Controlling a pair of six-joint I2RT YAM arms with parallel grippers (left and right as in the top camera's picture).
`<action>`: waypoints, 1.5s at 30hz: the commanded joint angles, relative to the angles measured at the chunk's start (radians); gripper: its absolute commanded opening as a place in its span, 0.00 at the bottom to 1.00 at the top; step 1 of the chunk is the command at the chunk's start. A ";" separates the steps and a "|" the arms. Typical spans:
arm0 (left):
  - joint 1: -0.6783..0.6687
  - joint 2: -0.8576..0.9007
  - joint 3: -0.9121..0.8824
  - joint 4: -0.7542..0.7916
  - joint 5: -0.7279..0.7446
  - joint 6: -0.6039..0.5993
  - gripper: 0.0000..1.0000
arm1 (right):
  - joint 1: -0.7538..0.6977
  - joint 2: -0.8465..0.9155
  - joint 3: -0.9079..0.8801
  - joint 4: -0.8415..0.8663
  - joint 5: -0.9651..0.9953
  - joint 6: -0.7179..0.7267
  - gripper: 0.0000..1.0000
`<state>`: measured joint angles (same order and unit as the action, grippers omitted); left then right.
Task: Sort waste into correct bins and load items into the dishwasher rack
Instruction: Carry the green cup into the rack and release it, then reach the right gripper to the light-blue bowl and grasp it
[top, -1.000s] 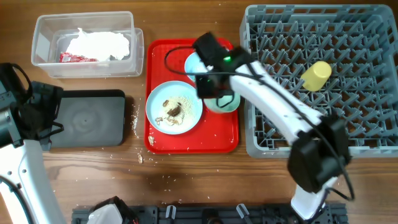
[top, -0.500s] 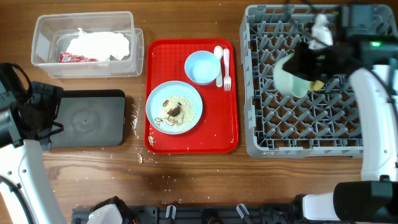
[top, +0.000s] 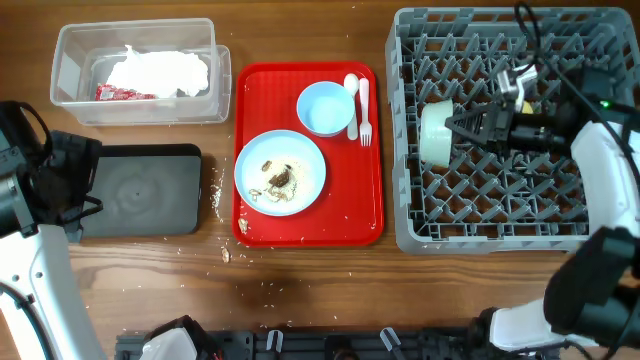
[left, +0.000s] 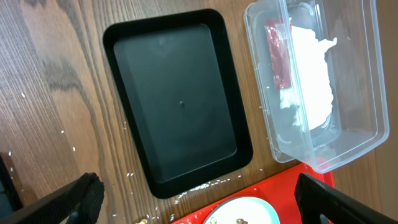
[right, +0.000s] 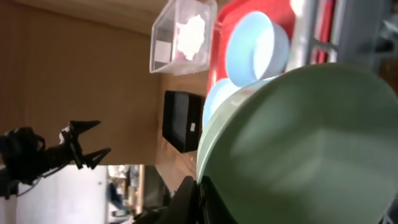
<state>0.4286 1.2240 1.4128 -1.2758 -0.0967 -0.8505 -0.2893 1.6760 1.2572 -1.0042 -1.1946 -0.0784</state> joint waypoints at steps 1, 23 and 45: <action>0.006 0.000 -0.001 0.003 -0.010 0.006 1.00 | -0.021 0.037 -0.019 0.044 0.080 0.134 0.04; 0.006 -0.001 -0.001 0.003 -0.010 0.006 1.00 | -0.157 -0.158 -0.006 0.016 0.465 0.302 0.39; 0.006 0.000 -0.001 0.003 -0.010 0.006 1.00 | 0.505 -0.332 0.165 0.161 0.795 0.422 0.67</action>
<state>0.4286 1.2240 1.4128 -1.2758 -0.0967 -0.8505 0.0578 1.2819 1.3048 -0.8574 -0.5259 0.3016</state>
